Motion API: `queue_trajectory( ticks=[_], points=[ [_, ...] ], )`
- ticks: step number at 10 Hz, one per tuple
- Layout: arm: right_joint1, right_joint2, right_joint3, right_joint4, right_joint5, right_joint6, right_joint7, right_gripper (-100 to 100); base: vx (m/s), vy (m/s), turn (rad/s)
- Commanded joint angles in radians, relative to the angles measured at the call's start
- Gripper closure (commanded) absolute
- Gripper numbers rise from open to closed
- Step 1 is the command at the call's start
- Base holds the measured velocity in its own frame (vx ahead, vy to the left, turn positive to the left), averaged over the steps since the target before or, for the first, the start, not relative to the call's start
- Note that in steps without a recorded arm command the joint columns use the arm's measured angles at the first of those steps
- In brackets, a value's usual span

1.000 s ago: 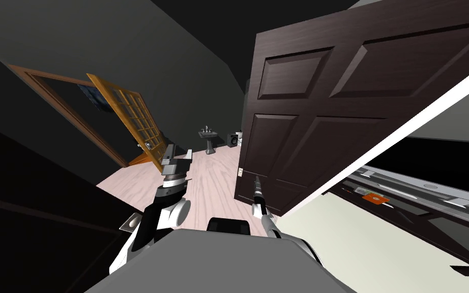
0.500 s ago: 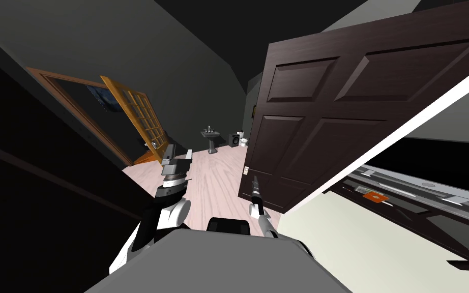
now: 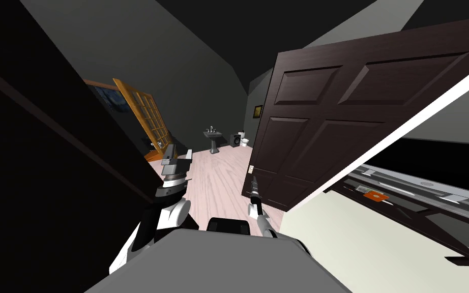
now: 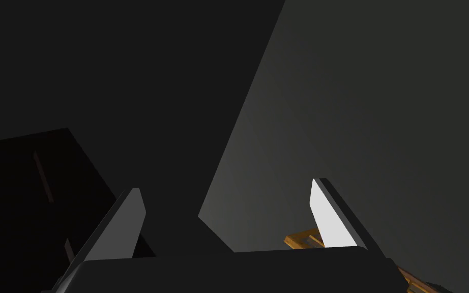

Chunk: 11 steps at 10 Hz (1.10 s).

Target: Push the door open

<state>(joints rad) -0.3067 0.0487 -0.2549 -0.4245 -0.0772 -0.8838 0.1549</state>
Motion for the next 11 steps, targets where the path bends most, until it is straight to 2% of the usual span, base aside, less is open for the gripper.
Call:
queue_trajectory(
  ticks=[1, 5, 10, 11],
  points=[
    [0.000, -0.008, 0.000, 0.000, -0.001, 0.000, 0.001, -100, 0.054, -0.112, -0.013],
    [0.000, -0.028, -0.001, 0.001, -0.003, -0.001, 0.002, -100, 0.064, -0.204, 0.005],
    [-0.001, -0.089, -0.005, 0.003, -0.014, -0.005, 0.010, -100, 0.092, -0.191, 0.018],
    [-0.001, -0.089, -0.005, 0.022, -0.014, -0.005, 0.010, -100, 0.052, -0.112, 0.020]
  ],
)
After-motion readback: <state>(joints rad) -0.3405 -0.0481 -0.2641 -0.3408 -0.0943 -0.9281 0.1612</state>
